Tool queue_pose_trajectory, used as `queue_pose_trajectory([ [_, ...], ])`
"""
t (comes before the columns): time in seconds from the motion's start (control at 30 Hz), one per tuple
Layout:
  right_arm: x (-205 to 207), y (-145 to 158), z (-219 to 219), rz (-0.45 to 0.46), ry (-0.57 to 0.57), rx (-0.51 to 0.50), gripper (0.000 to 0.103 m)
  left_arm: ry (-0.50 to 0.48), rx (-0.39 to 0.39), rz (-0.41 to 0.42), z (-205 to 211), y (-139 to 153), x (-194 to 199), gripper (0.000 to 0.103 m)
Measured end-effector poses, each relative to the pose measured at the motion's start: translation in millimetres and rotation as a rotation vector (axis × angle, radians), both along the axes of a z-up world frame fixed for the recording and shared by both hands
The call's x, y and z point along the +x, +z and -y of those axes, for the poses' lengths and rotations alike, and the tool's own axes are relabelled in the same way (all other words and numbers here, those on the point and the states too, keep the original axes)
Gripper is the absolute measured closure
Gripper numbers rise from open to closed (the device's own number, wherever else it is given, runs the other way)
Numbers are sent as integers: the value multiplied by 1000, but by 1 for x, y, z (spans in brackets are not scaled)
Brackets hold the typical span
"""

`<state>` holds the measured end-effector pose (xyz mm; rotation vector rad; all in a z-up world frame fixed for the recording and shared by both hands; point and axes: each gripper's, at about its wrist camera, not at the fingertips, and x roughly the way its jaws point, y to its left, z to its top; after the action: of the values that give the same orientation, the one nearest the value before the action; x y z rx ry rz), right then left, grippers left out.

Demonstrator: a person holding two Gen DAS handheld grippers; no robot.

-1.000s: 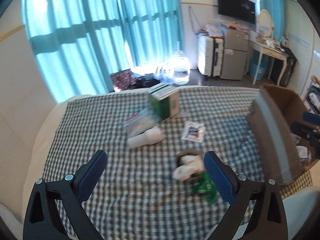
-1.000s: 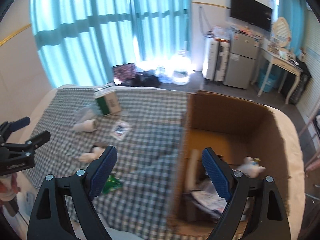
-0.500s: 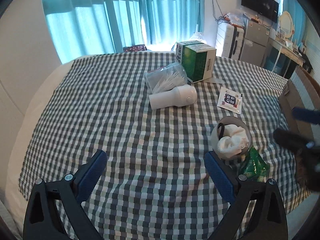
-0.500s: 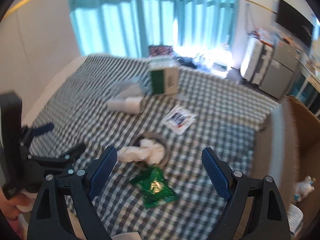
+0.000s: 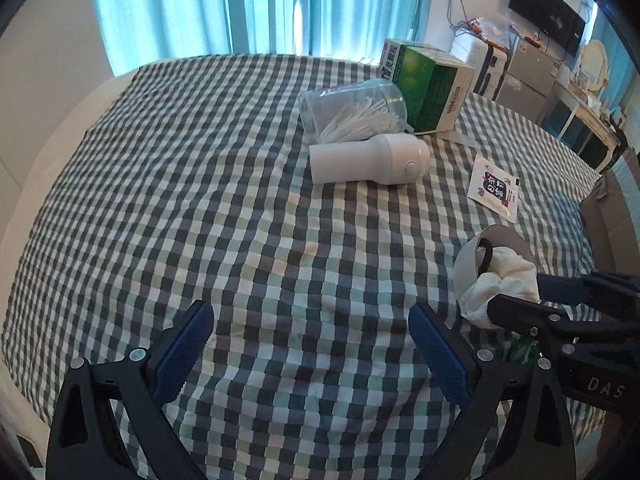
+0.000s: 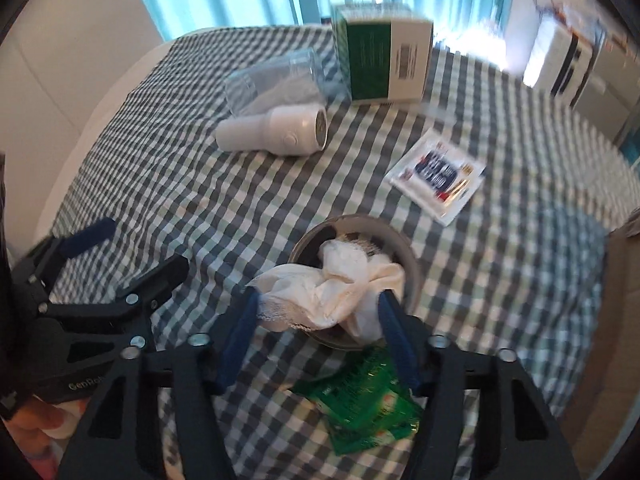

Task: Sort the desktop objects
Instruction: 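Grasp the white cloth with right tool while left tool grasps green snack packet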

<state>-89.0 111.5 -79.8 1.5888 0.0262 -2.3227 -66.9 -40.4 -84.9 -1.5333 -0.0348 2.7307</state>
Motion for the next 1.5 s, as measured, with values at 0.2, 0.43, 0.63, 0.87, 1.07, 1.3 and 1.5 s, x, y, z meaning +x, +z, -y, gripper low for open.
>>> queue_pose_trajectory([
  [0.2, 11, 10, -4, -39, 18, -13, 84, -9, -30, -7, -6, -1, 3, 3],
  [0.43, 23, 47, -34, -184, -51, -26, 84, -91, 17, -23, -31, 3, 12, 3],
  [0.63, 20, 56, -60, -189, -127, -61, 84, -238, 109, 5, -80, 5, 28, 3],
  [0.87, 24, 61, -62, -201, -110, -58, 84, -310, 199, 36, -119, -9, 33, 3],
  [1.07, 20, 58, -74, -187, -161, -39, 84, -337, 220, 74, -132, -29, 30, 46],
  [1.3, 17, 58, -82, -171, -184, -58, 84, -375, 128, 19, -135, -19, 41, 63],
  [1.5, 24, 63, -86, -189, -198, -43, 84, -356, 57, -44, -126, 7, 52, 63],
])
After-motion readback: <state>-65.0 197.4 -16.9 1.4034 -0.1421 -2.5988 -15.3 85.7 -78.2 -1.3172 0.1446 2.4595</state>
